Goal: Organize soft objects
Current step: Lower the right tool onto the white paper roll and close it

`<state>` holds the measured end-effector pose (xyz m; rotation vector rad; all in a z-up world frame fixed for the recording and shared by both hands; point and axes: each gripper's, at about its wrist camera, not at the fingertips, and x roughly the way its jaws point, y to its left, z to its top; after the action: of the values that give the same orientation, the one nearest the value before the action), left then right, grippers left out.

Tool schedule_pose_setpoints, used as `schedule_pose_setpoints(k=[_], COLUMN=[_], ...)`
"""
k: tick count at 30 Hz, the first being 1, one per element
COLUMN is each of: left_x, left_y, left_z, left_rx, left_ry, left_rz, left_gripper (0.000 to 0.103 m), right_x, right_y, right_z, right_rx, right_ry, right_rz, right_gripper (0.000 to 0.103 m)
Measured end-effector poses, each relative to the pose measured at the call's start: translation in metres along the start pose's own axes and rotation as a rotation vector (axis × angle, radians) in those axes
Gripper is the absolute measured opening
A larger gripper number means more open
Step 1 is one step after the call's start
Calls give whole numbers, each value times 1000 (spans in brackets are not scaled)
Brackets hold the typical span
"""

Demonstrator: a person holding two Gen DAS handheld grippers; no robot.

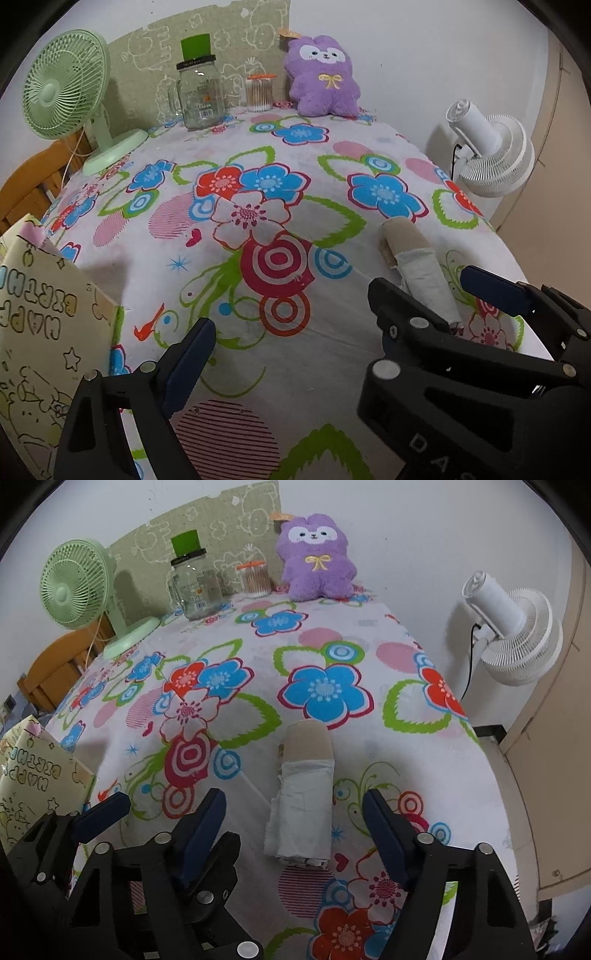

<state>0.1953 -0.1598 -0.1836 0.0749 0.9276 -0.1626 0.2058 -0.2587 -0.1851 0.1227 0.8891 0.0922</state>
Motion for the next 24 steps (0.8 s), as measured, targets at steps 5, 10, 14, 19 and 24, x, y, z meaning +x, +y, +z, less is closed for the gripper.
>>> schedule_pose_setpoints(k=[5,10,14,19,24], left_x=[4,4,3,-1,-12], left_y=[0,-1,-1,-3,-1], left_z=[-1,-2,-2,-3,-4], left_rx=[3,5,8,21,17], left_ry=[12,7,8,14,-4], left_rz=[-4,-2,-1,-15,-13], left_gripper=[92,93,91,90,90], right_x=[5,6,5,-3,-16], right_y=[-2,-2,-3,1,5], right_z=[-1,0,0,-2,-3], right_rx=[3,-10,-14,-29,-35], right_ry=[11,9,13,7,-14], right_rz=[-7,-40,-39,-29,-30], right_gripper=[67,44,30,28,28])
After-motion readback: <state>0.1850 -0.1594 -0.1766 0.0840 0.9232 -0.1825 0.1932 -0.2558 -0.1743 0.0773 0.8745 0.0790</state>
